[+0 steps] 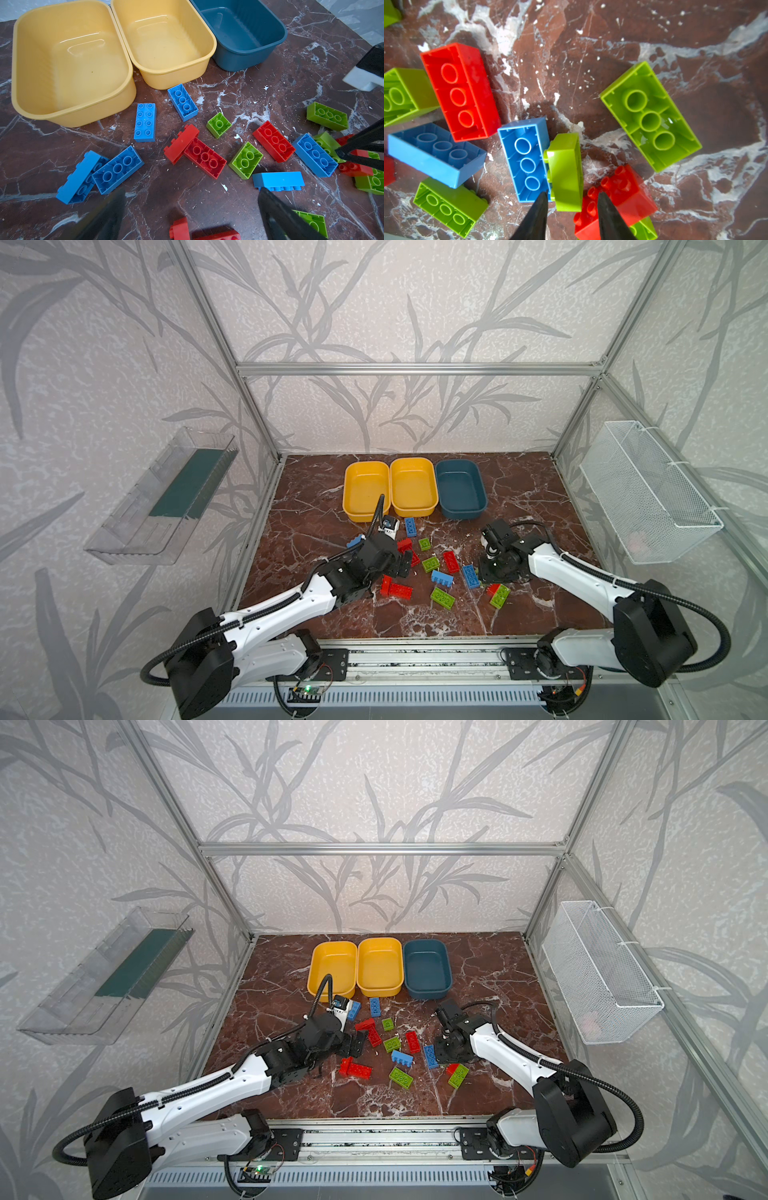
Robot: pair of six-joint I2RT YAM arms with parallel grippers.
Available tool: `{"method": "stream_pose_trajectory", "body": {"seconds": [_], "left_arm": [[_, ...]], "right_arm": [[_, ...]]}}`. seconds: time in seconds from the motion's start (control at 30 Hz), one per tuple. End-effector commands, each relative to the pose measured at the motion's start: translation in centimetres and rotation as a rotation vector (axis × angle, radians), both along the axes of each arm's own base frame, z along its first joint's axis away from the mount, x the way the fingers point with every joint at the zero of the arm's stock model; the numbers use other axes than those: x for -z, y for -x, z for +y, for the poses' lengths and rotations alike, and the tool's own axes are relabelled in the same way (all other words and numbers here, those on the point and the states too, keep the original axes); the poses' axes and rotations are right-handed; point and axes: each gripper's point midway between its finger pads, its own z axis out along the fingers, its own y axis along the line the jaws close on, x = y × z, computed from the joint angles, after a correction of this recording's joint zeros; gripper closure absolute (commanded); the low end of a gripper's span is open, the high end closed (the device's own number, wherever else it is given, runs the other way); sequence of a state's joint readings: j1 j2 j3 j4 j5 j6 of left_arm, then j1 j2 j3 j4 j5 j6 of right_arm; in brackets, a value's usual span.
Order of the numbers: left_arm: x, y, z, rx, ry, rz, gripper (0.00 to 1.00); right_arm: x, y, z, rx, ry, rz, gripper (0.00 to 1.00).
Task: Sort the legos into containers by color
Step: 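Lift the lime-green brick with the right gripper, then carry the lime-green brick into the teal tub and release it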
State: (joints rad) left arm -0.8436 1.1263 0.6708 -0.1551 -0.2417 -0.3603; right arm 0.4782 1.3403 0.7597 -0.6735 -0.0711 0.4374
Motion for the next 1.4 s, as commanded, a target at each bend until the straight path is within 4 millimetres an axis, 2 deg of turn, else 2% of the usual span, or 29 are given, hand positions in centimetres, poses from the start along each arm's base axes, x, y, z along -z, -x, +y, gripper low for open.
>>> {"method": "stream_pose_trajectory", "body": {"seconds": [0.0,0.27,0.53,0.7,0.87,1.03,1.17,1.37], "left_arm": [[-1.1,-0.1,0.1,-0.012,0.015,-0.019,0.01],[-0.9,-0.1,0.2,-0.02,0.008,-0.014,0.01],[-0.8,-0.2,0.2,-0.022,0.005,-0.013,0.01],[-0.8,-0.3,0.2,-0.023,0.0,-0.016,0.01],[-0.8,-0.4,0.1,-0.022,-0.002,-0.017,0.01],[-0.9,-0.6,-0.1,-0.019,-0.009,-0.02,0.01],[-0.9,-0.8,-0.4,-0.013,-0.013,-0.016,0.01],[-0.8,-1.0,-1.3,0.004,-0.004,0.0,0.01]], "right_arm": [[0.3,0.2,0.3,-0.007,-0.027,0.013,0.61],[0.8,0.2,0.7,-0.01,-0.04,0.023,0.62],[1.1,-0.2,0.3,0.003,-0.021,0.025,0.71],[0.7,-0.5,0.2,0.009,-0.038,0.016,0.79],[-0.2,-1.0,0.4,0.001,-0.048,0.003,0.83],[-2.4,-2.9,1.1,-0.008,-0.073,-0.047,0.84],[-4.5,-5.5,1.8,-0.015,-0.099,-0.095,0.84],[-7.8,-11.4,2.9,-0.003,-0.152,-0.174,0.83]]}}
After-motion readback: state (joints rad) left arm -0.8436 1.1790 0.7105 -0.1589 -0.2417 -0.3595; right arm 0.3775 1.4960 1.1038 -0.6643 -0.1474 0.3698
